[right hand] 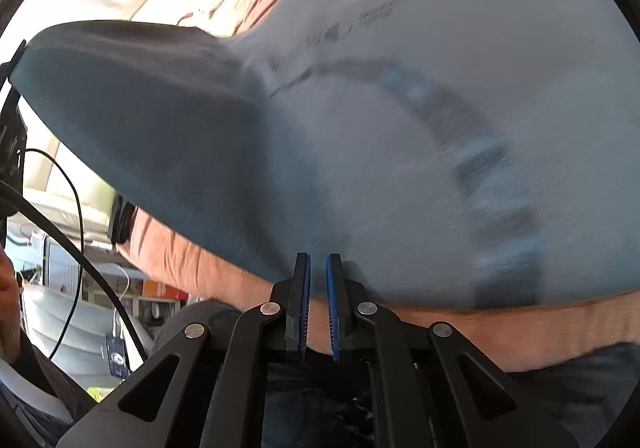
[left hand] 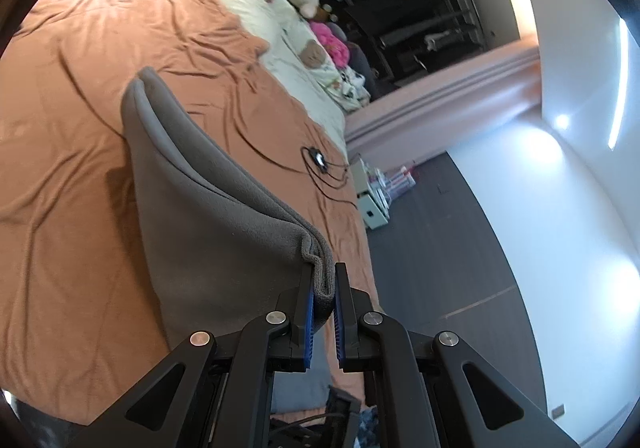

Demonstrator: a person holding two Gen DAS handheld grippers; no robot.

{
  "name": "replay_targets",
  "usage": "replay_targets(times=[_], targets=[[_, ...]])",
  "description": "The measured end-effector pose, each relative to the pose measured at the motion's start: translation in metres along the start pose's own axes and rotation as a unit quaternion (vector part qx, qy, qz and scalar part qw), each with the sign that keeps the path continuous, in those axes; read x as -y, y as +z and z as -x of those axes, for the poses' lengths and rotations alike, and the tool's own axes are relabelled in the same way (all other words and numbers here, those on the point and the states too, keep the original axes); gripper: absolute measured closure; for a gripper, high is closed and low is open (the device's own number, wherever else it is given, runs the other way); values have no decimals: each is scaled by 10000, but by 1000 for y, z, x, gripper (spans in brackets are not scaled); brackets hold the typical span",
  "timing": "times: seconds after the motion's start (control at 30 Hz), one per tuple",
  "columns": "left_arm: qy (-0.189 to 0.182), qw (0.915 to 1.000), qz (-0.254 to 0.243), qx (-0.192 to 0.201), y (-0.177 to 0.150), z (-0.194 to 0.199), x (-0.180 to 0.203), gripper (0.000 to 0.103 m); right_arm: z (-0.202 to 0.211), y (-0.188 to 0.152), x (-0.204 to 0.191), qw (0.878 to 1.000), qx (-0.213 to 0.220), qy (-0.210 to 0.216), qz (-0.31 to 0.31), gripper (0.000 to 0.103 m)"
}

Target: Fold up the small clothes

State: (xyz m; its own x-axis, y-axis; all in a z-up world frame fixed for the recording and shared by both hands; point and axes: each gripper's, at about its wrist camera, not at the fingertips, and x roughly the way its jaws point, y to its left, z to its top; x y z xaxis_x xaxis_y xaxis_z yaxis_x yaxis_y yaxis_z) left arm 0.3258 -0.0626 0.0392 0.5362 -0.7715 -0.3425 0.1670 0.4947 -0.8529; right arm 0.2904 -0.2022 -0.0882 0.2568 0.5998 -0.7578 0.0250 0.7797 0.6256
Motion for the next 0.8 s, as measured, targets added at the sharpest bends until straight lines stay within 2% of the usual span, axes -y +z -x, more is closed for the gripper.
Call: replay_targets(times=[0.13, 0.2, 0.27, 0.33, 0.6, 0.8], targets=[[-40, 9997, -142, -202, -4, -18, 15, 95, 30, 5, 13, 9995, 284, -12, -128, 97], [-60, 9993, -213, -299, -8, -27, 22, 95, 49, 6, 20, 9987, 489, -26, -172, 92], [-87, 9987, -281, -405, -11, -37, 29, 95, 67, 6, 29, 9972, 696, -13, -276, 71], [-117, 9981, -331, -508, -16, -47, 35, 95, 83, 2, 36, 9950, 931, -34, -372, 58], [-227, 9935, -524, -985, -42, -99, 60, 95, 119, -20, 55, 9884, 1354, -79, -685, 56], [-221, 9851, -712, -1552, -80, -152, 78, 95, 137, -33, 74, 9850, 1450, -156, -923, 56]])
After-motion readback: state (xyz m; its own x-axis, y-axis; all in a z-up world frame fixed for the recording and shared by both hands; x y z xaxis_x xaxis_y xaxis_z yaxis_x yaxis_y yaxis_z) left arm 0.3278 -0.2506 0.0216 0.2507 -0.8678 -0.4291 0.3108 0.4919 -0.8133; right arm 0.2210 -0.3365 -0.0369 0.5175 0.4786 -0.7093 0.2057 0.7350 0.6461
